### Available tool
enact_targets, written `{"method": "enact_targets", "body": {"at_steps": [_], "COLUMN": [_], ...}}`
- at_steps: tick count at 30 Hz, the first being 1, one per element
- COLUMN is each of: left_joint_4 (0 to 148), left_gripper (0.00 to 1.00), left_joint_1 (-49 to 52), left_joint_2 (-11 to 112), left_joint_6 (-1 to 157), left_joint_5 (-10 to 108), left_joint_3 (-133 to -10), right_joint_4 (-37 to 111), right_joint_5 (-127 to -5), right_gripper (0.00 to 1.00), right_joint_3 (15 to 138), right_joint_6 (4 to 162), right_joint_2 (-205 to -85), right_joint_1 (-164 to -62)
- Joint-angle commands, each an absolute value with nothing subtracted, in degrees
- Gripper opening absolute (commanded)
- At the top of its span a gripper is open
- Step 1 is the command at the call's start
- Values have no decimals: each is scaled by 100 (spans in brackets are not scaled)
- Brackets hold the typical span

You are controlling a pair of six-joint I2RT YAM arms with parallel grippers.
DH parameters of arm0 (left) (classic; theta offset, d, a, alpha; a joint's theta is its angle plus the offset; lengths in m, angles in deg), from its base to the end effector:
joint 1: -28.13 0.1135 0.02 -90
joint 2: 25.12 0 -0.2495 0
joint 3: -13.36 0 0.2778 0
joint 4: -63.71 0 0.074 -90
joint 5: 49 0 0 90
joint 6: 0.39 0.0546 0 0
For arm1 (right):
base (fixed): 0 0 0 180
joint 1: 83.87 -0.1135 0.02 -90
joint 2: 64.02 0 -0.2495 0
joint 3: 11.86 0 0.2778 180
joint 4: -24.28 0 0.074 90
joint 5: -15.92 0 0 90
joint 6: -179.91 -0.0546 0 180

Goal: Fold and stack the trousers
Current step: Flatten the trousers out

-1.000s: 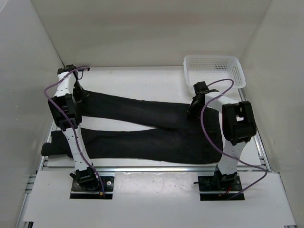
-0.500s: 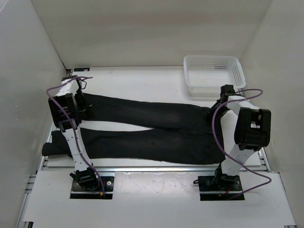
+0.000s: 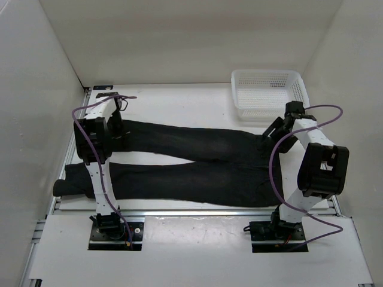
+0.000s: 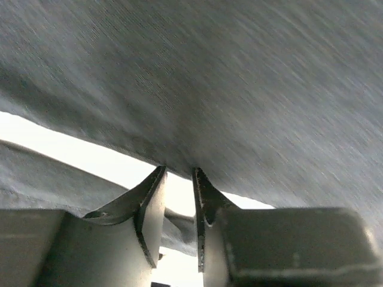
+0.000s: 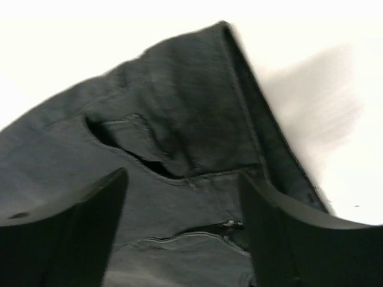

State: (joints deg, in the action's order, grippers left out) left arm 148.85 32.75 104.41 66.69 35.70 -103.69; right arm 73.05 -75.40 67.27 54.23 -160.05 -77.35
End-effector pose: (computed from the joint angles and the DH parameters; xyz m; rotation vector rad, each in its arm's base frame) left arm 0.4312 0.0399 0.1187 0.7099 -2.9357 -0.1700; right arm 0.3625 -0.0427 0.1637 0.9864 2.5376 0.1174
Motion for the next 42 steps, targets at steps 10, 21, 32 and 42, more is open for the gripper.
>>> {"method": "enact_targets", "body": {"at_steps": [10, 21, 32, 42], "left_joint_4": [15168, 15168, 15221, 15353], "left_gripper": [36, 36, 36, 36], "left_joint_1": [3147, 3278, 3842, 3903], "left_joint_2": [10187, 10425, 10512, 11717], "left_joint_6": [6491, 6596, 6658, 6368], "left_joint_5": [3704, 3502, 3713, 4011], "left_joint_3": [-11451, -11618, -11881, -13402], "right_joint_4": [7393, 7446, 7446, 7446], "right_joint_5": [-7381, -7865, -8709, -8709], "right_gripper": [74, 0, 0, 0], "right_joint_3": [7893, 7998, 7822, 8481], "right_joint_6": [5141, 4886, 4965, 5132], "right_joint_2": [-17431, -17722, -17283, -17713], "right_joint_1": [-7763, -7606, -6920, -6972]}}
